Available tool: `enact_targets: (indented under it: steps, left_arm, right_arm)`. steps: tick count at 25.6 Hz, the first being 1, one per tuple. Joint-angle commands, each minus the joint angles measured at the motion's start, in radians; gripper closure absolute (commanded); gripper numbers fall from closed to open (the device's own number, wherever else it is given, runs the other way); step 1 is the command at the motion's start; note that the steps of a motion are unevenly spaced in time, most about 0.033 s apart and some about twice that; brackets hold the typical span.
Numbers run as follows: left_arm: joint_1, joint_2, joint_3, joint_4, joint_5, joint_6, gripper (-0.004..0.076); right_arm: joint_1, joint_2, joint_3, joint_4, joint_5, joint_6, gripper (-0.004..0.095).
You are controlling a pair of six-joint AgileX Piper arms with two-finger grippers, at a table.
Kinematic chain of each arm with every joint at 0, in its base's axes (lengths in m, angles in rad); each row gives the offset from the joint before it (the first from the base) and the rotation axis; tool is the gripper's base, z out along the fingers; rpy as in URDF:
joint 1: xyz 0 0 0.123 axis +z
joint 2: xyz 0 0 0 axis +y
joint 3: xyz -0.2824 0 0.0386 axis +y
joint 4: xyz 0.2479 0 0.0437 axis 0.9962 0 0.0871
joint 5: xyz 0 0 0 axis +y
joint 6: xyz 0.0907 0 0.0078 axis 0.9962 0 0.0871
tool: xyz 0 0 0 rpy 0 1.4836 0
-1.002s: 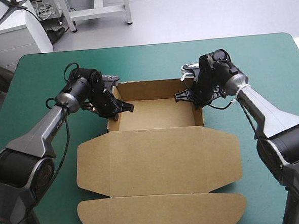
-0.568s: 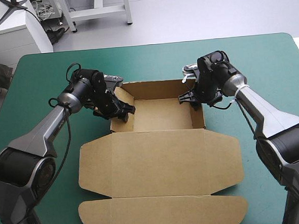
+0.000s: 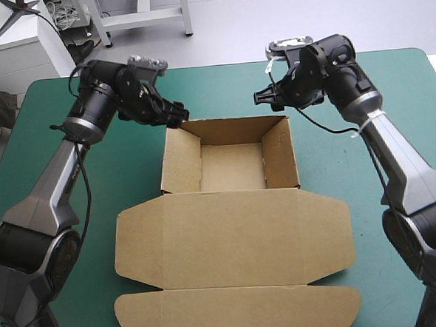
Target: Fold the box
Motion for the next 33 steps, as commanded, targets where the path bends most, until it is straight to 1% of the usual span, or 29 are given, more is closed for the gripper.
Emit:
enact_targets:
  steps: [1, 3, 4, 5, 6, 7, 8, 9, 12, 17, 20, 21, 25, 28, 33]
  left_arm:
    - [-0.004, -0.082, -0.210, 0.061, 0.048, -0.008, 0.0133]
    - [-0.004, -0.112, -0.288, 0.116, 0.048, -0.008, 0.0230]
    - [-0.004, -0.144, -0.303, 0.164, 0.048, 0.001, 0.0339]
    - [-0.004, -0.159, -0.301, 0.184, 0.048, 0.028, 0.0388]
    - [-0.004, -0.188, -0.295, 0.216, 0.048, 0.077, 0.0494]
    - [-0.004, -0.210, -0.290, 0.248, 0.048, 0.081, 0.0578]
    - [-0.004, -0.244, -0.273, 0.265, 0.048, 0.081, 0.0689]
    - [-0.004, -0.261, -0.259, 0.265, 0.048, 0.081, 0.0736]
    - [-0.004, -0.333, -0.197, 0.265, 0.048, 0.081, 0.0734]
    - [-0.004, -0.460, -0.028, 0.272, 0.048, 0.081, 0.0734]
    - [-0.004, -0.545, 0.118, 0.297, 0.048, 0.081, 0.0734]
    - [-0.004, -0.590, 0.208, 0.311, 0.048, 0.081, 0.0734]
    - [-0.004, -0.707, 0.390, 0.314, 0.045, 0.081, 0.0734]
    - [-0.004, -0.793, 0.521, 0.302, 0.034, 0.081, 0.0734]
    - [-0.004, -0.944, 0.729, 0.285, -0.026, 0.047, 0.0734]
  right_arm:
    - [-0.004, -0.115, -0.041, -0.037, 0.014, 0.000, 0.0346]
    - [-0.004, -0.142, -0.041, -0.037, 0.016, 0.000, 0.0346]
    - [-0.004, -0.150, -0.037, -0.030, 0.016, 0.000, 0.0346]
    - [-0.004, -0.154, -0.034, -0.030, 0.016, 0.000, 0.0346]
    - [-0.004, -0.154, -0.025, -0.030, 0.016, 0.000, 0.0346]
    - [-0.004, -0.154, -0.020, -0.028, 0.016, 0.000, 0.0346]
    - [-0.004, -0.154, -0.001, -0.015, 0.016, 0.000, 0.0346]
    - [-0.004, -0.154, 0.016, -0.008, 0.016, 0.000, 0.0346]
    - [-0.004, -0.154, 0.079, -0.010, 0.016, 0.000, 0.0346]
    - [-0.004, -0.130, 0.153, -0.004, 0.016, 0.019, 0.0346]
    - [-0.004, -0.087, 0.153, -0.004, 0.016, 0.048, 0.0346]
    - [-0.004, -0.066, 0.153, 0.006, 0.016, 0.052, 0.0346]
    - [-0.004, -0.013, 0.153, 0.053, 0.016, 0.048, 0.0346]
    - [-0.004, 0.022, 0.153, 0.065, 0.016, 0.048, 0.0346]
    - [-0.004, 0.062, 0.153, 0.084, 0.016, 0.048, 0.0346]
